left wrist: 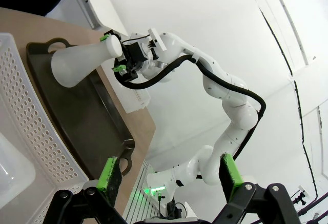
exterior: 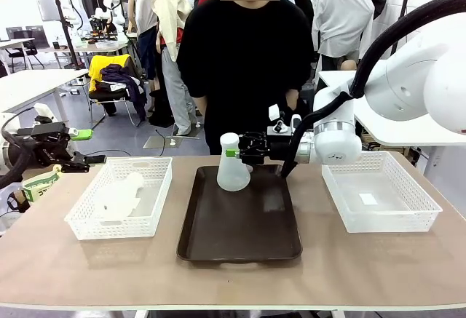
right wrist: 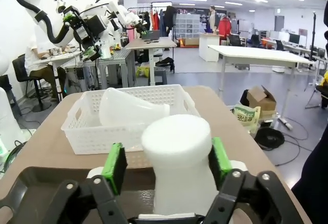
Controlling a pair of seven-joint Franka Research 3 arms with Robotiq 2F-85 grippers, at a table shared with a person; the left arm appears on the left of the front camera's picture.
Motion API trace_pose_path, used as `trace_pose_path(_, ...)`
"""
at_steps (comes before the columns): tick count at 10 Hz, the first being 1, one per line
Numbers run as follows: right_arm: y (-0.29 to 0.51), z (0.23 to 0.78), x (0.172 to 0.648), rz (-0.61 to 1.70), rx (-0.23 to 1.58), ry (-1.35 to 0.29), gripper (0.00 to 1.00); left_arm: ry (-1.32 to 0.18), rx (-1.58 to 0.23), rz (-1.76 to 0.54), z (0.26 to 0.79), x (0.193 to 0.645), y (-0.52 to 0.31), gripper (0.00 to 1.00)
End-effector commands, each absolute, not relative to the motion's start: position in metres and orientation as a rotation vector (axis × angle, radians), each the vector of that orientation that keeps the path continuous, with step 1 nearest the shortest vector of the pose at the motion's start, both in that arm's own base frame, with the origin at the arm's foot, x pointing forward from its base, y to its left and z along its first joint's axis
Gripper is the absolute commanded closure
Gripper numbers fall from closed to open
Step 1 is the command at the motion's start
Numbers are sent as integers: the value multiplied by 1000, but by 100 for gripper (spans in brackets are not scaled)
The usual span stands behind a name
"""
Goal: Prepare the laboratory tools.
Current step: Place the picked Big flask upright in the Handle tray as instructed by the person.
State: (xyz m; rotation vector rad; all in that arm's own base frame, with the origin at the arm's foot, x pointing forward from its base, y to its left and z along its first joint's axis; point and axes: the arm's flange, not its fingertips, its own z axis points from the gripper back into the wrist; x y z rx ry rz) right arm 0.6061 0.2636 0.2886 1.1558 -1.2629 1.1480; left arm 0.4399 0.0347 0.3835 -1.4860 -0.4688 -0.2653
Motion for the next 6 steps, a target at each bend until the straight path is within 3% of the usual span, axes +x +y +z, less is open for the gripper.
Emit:
trace_pose_path(1, 265, 293, 598, 1085, 1158, -1228, 0, -485, -1484, -278, 383, 439, 36, 0)
trace_pose_path(6, 251, 302, 596, 1014, 1179, -1137, 0, -485, -1484, -278, 383, 439, 36, 0)
